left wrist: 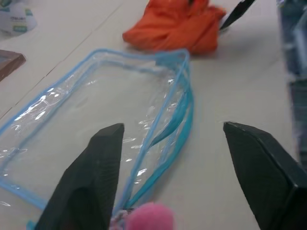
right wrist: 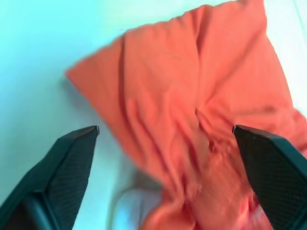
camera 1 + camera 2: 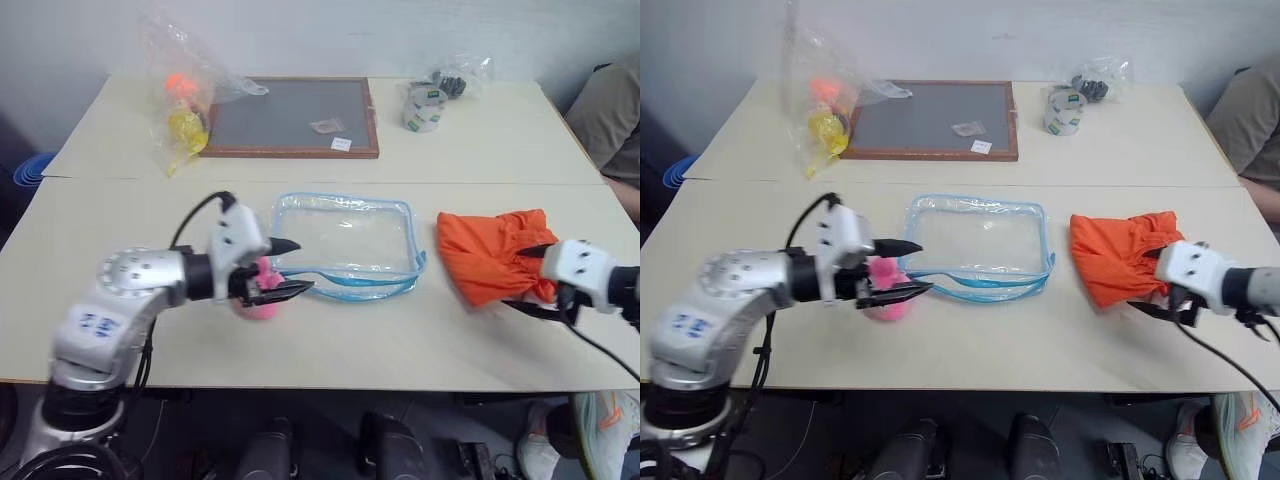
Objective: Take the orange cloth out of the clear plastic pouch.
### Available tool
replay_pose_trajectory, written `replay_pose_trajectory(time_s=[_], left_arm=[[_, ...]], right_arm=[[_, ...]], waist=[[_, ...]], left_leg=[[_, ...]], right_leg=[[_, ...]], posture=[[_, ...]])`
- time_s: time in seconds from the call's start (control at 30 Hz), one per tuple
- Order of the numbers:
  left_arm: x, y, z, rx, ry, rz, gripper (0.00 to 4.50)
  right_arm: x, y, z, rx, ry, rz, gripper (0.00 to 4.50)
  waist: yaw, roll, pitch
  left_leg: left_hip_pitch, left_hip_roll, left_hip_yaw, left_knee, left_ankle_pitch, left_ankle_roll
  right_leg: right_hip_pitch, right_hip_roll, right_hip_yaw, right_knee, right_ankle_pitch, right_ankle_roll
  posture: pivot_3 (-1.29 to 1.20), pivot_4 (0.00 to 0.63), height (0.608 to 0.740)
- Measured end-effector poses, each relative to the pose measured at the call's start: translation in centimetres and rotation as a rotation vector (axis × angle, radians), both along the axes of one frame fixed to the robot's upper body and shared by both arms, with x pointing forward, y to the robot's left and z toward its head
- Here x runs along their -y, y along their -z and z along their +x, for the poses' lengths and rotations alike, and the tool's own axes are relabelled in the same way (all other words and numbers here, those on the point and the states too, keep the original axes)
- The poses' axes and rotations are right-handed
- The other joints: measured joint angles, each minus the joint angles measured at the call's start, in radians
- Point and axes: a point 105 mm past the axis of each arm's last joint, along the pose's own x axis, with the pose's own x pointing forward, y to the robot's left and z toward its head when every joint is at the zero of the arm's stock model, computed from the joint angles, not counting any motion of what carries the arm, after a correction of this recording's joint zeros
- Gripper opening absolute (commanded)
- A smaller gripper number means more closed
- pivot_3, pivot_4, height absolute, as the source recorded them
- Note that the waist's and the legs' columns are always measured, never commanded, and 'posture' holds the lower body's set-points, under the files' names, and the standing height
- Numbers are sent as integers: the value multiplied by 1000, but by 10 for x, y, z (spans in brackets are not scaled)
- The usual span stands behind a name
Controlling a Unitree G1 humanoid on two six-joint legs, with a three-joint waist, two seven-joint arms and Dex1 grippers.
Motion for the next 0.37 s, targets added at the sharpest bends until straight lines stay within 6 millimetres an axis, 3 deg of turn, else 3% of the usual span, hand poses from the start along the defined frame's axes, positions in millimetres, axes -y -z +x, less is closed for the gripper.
replay_pose_trajectory(time_s=[0.13,0.3,0.37], left_arm=[[-31,7,-14,-58,-21,83,4468],[-107,-4,-7,-39,-199,163,4468],[-121,-10,-8,-17,-221,169,4468]], right_arm=[[29,-24,-14,-99,84,39,4500],[54,-52,-16,-94,189,230,4500],[57,-54,-16,-97,199,249,4500]], waist=[[-1,0,0],[-9,0,0],[-12,1,0]], left_leg=[[2,0,0,0,0,0],[0,0,2,-1,-1,0],[-1,0,3,-1,-2,-1]], right_leg=[[2,0,-1,-2,0,-1],[-3,0,0,-3,-2,-4],[-5,0,0,1,-2,-4]], posture=[[0,150,740],[0,150,740],[0,150,740]])
